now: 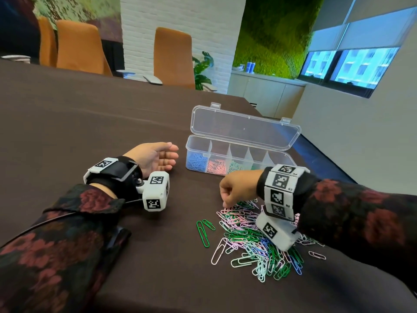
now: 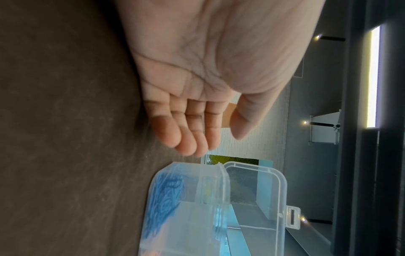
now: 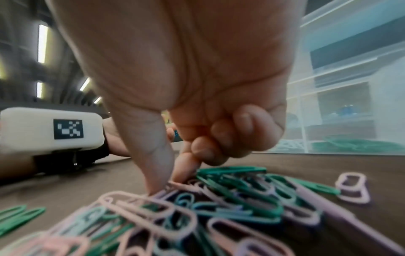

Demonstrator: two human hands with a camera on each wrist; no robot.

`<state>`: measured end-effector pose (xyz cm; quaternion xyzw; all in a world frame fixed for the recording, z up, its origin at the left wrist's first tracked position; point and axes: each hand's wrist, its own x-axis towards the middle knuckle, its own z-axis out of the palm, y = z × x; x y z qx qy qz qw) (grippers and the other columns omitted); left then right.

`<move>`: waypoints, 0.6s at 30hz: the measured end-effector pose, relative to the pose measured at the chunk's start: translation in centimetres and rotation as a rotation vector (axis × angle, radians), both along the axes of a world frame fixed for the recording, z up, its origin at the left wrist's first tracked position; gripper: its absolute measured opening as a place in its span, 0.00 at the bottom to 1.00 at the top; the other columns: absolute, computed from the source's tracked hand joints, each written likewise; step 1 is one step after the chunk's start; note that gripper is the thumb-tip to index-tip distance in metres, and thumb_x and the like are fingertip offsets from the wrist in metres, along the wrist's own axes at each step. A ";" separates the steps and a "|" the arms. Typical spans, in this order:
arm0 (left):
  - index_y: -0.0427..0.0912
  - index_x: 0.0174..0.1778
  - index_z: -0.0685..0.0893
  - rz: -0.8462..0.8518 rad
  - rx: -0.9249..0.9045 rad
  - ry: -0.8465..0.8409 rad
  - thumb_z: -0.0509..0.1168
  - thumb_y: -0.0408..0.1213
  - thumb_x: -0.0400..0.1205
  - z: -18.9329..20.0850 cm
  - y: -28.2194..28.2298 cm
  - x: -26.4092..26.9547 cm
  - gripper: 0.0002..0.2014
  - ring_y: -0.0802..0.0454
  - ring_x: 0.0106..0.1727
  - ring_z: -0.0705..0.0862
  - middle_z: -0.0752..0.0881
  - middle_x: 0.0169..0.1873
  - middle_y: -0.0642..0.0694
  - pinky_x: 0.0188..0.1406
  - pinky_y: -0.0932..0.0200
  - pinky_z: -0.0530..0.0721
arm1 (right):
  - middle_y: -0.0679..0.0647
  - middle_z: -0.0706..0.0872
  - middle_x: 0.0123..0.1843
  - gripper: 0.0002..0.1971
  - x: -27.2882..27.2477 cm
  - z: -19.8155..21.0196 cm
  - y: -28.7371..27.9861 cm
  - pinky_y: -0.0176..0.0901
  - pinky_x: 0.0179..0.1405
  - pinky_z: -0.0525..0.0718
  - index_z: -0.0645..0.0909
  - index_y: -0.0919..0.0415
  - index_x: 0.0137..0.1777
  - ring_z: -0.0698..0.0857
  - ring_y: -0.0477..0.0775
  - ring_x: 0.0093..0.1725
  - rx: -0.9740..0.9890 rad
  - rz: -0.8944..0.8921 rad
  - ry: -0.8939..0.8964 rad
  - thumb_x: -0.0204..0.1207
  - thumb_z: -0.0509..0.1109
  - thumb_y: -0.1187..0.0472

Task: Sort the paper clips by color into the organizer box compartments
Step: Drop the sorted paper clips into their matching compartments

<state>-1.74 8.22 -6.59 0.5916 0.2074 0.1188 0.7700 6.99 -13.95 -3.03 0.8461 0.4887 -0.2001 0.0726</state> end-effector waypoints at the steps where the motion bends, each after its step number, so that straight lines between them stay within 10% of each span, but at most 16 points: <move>1: 0.40 0.48 0.82 0.000 -0.001 0.001 0.57 0.40 0.86 0.0 0.0 0.0 0.11 0.56 0.25 0.83 0.83 0.34 0.46 0.24 0.67 0.83 | 0.46 0.83 0.39 0.12 0.3 0.1 -0.1 0.35 0.39 0.75 0.73 0.52 0.33 0.77 0.44 0.38 0.028 -0.003 0.018 0.77 0.71 0.58; 6: 0.40 0.48 0.82 0.001 -0.002 -0.002 0.57 0.40 0.86 0.1 -0.1 -0.1 0.10 0.57 0.25 0.83 0.83 0.33 0.46 0.24 0.66 0.82 | 0.49 0.82 0.33 0.12 1.1 0.8 -1.6 0.28 0.22 0.70 0.73 0.57 0.35 0.73 0.39 0.23 0.437 -0.224 0.520 0.79 0.66 0.68; 12: 0.40 0.47 0.82 0.008 -0.014 -0.004 0.57 0.40 0.86 -0.1 0.0 0.0 0.10 0.56 0.25 0.83 0.83 0.34 0.46 0.24 0.66 0.83 | 0.55 0.78 0.30 0.10 1.9 0.5 -2.7 0.35 0.22 0.79 0.77 0.62 0.48 0.80 0.50 0.27 0.877 -0.594 1.224 0.82 0.55 0.72; 18: 0.40 0.48 0.82 0.006 0.005 0.002 0.57 0.40 0.86 -0.1 0.0 0.1 0.10 0.56 0.26 0.83 0.83 0.35 0.45 0.25 0.66 0.83 | 0.43 0.74 0.30 0.08 1.4 0.4 -2.2 0.26 0.27 0.70 0.81 0.54 0.47 0.73 0.35 0.23 0.255 -0.040 0.411 0.79 0.66 0.70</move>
